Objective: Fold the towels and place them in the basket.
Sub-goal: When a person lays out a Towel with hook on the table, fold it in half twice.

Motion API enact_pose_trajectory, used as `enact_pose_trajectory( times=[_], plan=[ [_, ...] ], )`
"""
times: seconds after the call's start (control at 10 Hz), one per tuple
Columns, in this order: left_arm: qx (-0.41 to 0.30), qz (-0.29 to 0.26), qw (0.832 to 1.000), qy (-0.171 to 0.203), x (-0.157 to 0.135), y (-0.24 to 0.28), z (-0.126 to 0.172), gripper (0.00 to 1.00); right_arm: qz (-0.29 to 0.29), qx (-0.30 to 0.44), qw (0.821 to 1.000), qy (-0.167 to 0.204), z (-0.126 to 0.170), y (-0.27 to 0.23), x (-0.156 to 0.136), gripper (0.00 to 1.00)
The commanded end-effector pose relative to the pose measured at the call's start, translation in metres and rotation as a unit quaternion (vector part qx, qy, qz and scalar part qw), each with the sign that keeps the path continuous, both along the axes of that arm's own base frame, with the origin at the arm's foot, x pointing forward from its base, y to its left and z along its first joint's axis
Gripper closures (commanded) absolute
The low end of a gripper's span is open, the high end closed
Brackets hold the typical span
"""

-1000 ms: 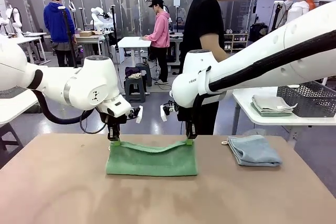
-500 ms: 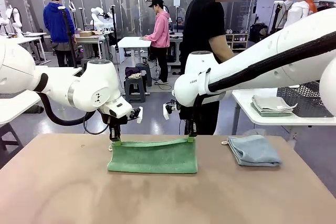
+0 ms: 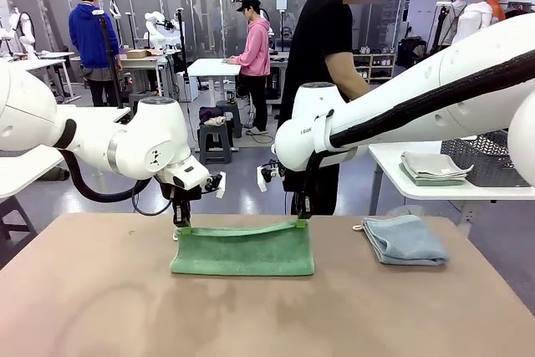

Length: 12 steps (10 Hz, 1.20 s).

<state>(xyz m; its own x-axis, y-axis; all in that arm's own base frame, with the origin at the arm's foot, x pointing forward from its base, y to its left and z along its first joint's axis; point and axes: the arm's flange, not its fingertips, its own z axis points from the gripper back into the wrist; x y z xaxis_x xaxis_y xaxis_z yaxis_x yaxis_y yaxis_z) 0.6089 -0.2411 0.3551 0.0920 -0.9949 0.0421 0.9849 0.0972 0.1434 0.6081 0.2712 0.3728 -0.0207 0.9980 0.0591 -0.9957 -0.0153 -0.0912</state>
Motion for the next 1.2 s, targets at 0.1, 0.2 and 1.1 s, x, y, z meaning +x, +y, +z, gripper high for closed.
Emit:
enact_pose_trajectory(
  times=[0.1,0.2,1.1],
  plan=[
    [0.013,0.001,1.0,-0.005,0.019,0.0,-0.005,0.97,0.001,0.014,1.0,-0.006,-0.017,0.001,0.02,0.96],
    [0.014,0.0,1.0,-0.008,0.021,0.0,-0.007,0.97,0.0,0.015,1.0,-0.006,-0.022,0.001,0.023,0.96],
    [-0.017,0.009,0.998,-0.052,0.019,0.025,0.012,0.47,-0.012,0.041,0.999,-0.033,-0.009,-0.018,0.014,0.36]
  ],
)
